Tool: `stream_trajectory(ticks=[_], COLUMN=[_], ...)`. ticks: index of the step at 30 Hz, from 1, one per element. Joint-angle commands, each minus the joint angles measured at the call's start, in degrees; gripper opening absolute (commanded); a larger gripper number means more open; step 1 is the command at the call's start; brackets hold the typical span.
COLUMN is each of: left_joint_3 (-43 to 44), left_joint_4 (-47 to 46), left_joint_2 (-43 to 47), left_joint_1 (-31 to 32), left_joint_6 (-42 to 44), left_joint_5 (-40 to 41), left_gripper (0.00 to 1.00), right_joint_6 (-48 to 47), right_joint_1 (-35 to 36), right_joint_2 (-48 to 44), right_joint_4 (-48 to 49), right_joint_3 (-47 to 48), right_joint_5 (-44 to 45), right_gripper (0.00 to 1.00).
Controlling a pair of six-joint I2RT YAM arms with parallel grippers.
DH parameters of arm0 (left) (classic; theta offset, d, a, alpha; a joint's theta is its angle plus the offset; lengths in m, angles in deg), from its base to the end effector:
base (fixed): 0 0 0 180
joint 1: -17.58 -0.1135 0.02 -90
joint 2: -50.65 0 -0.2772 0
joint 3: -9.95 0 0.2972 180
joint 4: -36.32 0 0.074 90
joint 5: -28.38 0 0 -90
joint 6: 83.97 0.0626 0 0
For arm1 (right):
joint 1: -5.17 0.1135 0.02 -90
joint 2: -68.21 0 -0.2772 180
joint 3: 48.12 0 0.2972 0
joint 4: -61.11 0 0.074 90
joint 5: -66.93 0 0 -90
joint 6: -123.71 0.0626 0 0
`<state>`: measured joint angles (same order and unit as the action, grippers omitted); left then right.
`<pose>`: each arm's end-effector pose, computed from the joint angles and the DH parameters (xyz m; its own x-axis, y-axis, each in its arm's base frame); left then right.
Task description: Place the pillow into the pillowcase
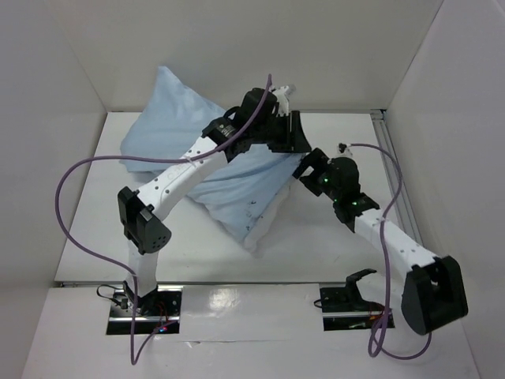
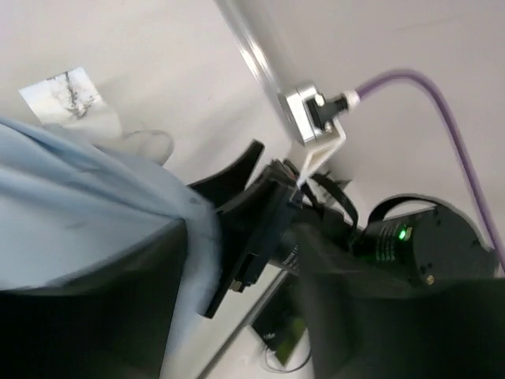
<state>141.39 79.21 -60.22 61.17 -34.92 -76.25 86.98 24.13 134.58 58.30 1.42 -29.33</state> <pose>0.3668 -0.3710 0.4258 -0.7559 -0.1559 -0.6358 0.4514 0.5793 -0.6787 0.3020 0.1110 0.2356 -0.5268 0.6614 -0.5339 0.0035 0.6298 0.7768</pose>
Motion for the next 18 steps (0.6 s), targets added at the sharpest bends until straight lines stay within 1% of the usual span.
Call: stream_trajectory(ticks=[1,2,4,5,6,7,8,9,10,11,12,13,14,15,16,17,18], left_joint_3=[8.17,8.79,9.32,9.32,8.11,6.96,5.3,3.19,-1.61,-4.18,-9.95,-13.14,-16.57,-20.17,-28.12,-32.29,-36.42], left_joint_4=[3.64,4.34,6.53,7.16,7.16,7.95,8.48,8.48,8.48,8.48,8.48,8.48,8.48,8.48,8.48,8.48,7.79], left_joint_2=[-1.37,-1.37,-0.76,-0.06,2.04,2.06,4.93,6.7,8.46,12.22,14.08,15.84,17.69,21.36,23.31,25.24,27.18], left_joint_1=[-0.35,-0.35,-1.05,-1.84,-2.37,-2.89,-3.94,-3.95,-4.56,-4.57,-4.57,-4.57,-3.87,-3.35,-2.64,-1.77,-1.24], left_joint_6=[4.11,5.86,7.46,8.59,8.61,9.3,9.31,9.92,10.79,11.41,12.64,12.65,13.26,13.26,12.13,10.9,8.98], left_joint_5=[-1.63,-1.63,-0.23,1.69,2.67,3.72,5.91,7.06,8.47,10.83,11.72,12.43,13.65,14.8,16.38,17.26,17.27], left_gripper=[0.76,0.85,0.95,0.98,0.98,0.96,0.92,0.77,0.66,0.54,0.32,0.23,0.18,0.1,0.02,0.01,0.01], right_joint_6=[-3.61,-4.84,-5.38,-6.07,-6.78,-6.78,-7.3,-7.83,-7.84,-8.71,-10.11,-10.99,-12.04,-14.06,-14.86,-15.48,-17.22], right_joint_1=[-3.22,-3.23,-3.84,-3.84,-4.37,-4.37,-4.37,-4.37,-4.37,-4.37,-4.37,-4.37,-4.37,-4.37,-4.37,-4.37,-4.37], right_joint_2=[-7.81,-9.05,-12.38,-13.27,-14.07,-14.77,-15.3,-15.83,-15.83,-15.83,-15.83,-14.96,-13.56,-12.59,-11.54,-9.26,-8.2], right_joint_4=[-17.58,-19.8,-22.98,-25.6,-26.67,-27.38,-29.04,-29.06,-29.58,-29.58,-28.97,-28.97,-28.45,-27.66,-27.65,-27.65,-25.13], right_joint_3=[-0.1,-0.1,-1.58,-1.59,-2.2,-2.21,-2.73,-2.73,-2.73,-2.04,-1.25,-0.72,0.59,1.13,1.74,2.27,2.28], right_joint_5=[6.78,7.4,9.06,9.07,9.77,9.78,10.3,10.3,10.3,9.7,9.08,8.55,6.89,5.49,4.17,0.67,-2.32], right_gripper=[0.89,0.89,0.89,0.89,0.89,0.89,0.89,0.88,0.87,0.86,0.82,0.8,0.78,0.78,0.78,0.78,0.75])
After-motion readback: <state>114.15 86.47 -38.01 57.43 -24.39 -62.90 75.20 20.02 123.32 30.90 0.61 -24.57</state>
